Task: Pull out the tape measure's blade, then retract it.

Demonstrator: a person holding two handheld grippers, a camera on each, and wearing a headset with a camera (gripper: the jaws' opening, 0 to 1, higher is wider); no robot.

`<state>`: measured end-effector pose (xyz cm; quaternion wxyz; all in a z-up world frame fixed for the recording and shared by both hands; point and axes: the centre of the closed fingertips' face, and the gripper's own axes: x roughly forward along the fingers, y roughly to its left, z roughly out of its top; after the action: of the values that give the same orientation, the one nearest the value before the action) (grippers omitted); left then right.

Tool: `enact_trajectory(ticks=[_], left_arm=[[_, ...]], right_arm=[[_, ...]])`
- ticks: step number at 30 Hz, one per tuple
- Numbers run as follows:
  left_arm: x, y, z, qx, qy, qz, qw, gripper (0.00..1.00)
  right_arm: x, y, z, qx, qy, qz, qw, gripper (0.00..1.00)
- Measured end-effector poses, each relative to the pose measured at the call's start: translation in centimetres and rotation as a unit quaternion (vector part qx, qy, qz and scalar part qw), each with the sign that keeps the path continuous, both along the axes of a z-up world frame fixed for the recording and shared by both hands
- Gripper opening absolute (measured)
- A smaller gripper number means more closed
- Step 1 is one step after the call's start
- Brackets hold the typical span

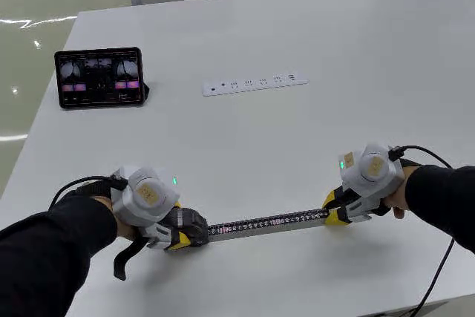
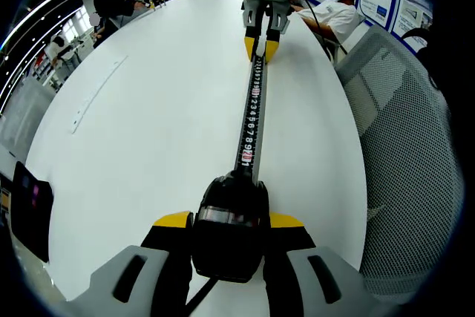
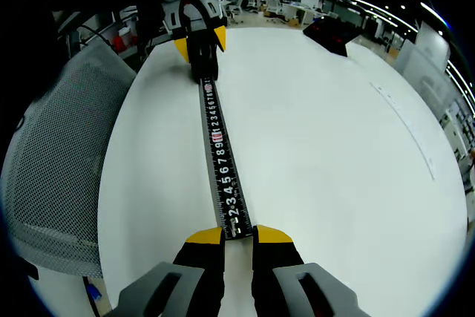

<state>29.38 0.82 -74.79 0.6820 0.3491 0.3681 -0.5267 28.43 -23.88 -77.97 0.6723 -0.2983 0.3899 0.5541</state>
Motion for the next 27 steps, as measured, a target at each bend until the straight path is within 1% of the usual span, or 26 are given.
enact_trajectory(ticks=[19, 22, 24, 25, 26, 27], left_arm=[[0.03, -0.05, 0.1, -0.002, -0.001, 0.0, 1.0, 0.31], [0.08, -0.11, 0.09, -0.006, -0.002, 0.002, 1.0, 0.31], [0.09, -0.12, 0.09, -0.009, -0.004, -0.001, 0.9999, 0.31], [0.17, -0.09, 0.15, -0.016, -0.002, 0.001, 0.9999, 0.32], [0.15, -0.27, 0.25, -0.031, 0.008, 0.018, 0.9993, 0.32], [0.24, -0.16, 0.29, -0.031, 0.005, 0.016, 0.9994, 0.32]], right_arm=[[-0.03, 0.02, -0.01, 0.003, 0.0, -0.004, 1.0, 0.1], [-0.05, 0.05, -0.03, 0.001, -0.001, -0.004, 1.0, 0.1], [-0.1, 0.13, -0.03, -0.005, -0.004, 0.001, 1.0, 0.1], [-0.09, 0.12, -0.03, -0.007, -0.005, 0.004, 1.0, 0.1], [-0.07, 0.11, -0.03, -0.007, -0.005, 0.003, 1.0, 0.11], [-0.01, 0.08, -0.02, -0.005, -0.005, 0.0, 1.0, 0.11]])
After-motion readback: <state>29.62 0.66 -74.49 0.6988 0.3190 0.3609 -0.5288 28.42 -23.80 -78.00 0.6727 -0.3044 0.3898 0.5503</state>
